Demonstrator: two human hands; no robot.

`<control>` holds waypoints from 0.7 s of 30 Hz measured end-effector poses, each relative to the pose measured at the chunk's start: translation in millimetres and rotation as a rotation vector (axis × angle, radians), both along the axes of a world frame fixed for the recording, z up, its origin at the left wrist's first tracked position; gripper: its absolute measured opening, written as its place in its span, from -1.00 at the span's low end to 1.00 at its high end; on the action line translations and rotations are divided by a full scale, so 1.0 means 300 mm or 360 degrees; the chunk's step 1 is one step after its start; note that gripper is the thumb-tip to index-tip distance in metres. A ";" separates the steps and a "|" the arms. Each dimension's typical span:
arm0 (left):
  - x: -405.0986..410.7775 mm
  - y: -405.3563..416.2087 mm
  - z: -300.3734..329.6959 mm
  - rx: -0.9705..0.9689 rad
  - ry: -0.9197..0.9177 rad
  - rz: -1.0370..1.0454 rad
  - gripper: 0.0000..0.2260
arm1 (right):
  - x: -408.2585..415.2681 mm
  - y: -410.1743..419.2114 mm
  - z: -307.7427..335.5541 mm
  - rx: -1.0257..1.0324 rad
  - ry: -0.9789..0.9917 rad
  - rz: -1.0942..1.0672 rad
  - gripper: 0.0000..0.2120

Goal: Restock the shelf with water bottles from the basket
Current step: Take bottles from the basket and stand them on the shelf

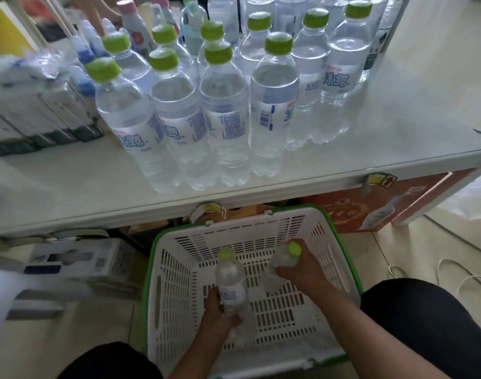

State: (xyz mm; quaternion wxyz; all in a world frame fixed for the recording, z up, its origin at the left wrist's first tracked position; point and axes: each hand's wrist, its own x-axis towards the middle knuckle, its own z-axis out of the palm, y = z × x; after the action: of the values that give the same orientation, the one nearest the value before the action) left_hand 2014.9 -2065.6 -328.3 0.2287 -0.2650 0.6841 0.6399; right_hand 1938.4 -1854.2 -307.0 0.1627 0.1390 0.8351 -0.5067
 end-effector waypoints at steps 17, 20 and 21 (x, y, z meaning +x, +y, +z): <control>-0.085 0.119 0.451 -0.0072 0.0714 -0.0029 -0.44 | 0.025 0.115 0.800 0.0375 0.0555 0.0465 -0.41; -0.118 0.167 0.538 -0.0138 0.0871 -0.0057 -0.44 | 0.027 0.132 0.882 0.0428 0.0715 0.0434 -0.43; -0.129 0.184 0.568 -0.0156 0.0918 -0.0056 -0.42 | 0.026 0.140 0.906 0.0429 0.0760 0.0414 -0.43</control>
State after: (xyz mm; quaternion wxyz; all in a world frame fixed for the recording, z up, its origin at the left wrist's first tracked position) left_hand 1976.1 -2010.5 -157.8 0.0228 -0.0709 0.7554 0.6510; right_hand 1946.1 -1812.1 -35.1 0.0053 -0.0719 0.9202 -0.3847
